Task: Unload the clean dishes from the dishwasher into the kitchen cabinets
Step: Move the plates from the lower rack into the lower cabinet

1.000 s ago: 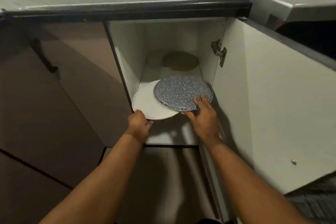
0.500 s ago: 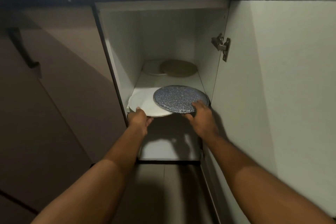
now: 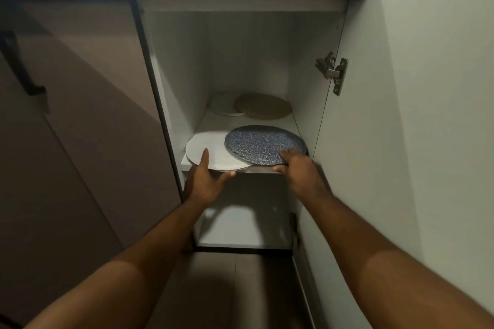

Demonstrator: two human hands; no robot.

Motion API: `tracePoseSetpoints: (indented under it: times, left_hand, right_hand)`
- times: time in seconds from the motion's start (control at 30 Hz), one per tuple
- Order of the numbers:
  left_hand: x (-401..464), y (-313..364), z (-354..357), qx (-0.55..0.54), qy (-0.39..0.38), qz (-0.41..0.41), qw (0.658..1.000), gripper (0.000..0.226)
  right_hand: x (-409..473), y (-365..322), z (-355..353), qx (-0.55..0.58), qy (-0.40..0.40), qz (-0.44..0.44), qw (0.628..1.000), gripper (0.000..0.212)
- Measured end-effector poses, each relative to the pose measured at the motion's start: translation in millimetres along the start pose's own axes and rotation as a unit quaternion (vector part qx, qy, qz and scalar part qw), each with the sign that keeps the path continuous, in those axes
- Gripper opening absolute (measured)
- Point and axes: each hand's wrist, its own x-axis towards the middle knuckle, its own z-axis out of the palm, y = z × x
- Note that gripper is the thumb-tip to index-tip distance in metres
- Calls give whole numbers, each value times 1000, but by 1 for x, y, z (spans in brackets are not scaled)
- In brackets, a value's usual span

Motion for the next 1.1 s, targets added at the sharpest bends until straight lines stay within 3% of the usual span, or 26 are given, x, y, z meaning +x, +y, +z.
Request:
tracePoseSetpoints:
  times: [0.27, 0.33, 0.4, 0.47, 0.57, 0.63, 0.7, 0.83, 1.1]
  left_hand:
    - [9, 22, -8, 210, -11, -37, 977, 98]
    - [10, 26, -9, 348, -8, -7, 938, 89]
    - [11, 26, -12, 498, 37, 92, 861, 72]
    - [13, 24, -13, 542, 46, 186, 818, 58]
    - [26, 19, -10, 491, -4, 230, 841, 48]
    - [36, 17, -11, 445, -36, 199, 872, 46]
    - [45, 17, -12, 434, -67, 172, 882, 47]
    - [56, 22, -12, 459, -112, 150, 868, 52]
    - [54, 38, -14, 485, -113, 123, 859, 53]
  right_hand:
    - [14, 9, -4, -34, 19, -8, 999, 47]
    - [16, 10, 3, -38, 31, -10, 999, 44]
    - [20, 12, 9, -71, 50, -22, 996, 43]
    - [23, 17, 14, -150, 34, -36, 987, 41]
    - [31, 23, 12, -278, 10, -85, 957, 45]
    - [36, 24, 13, -320, 9, -106, 942, 45]
    - [39, 27, 16, -333, -13, -126, 934, 49]
    - [38, 32, 18, -339, -29, -118, 933, 64]
    - [38, 29, 22, -290, -18, -91, 952, 60]
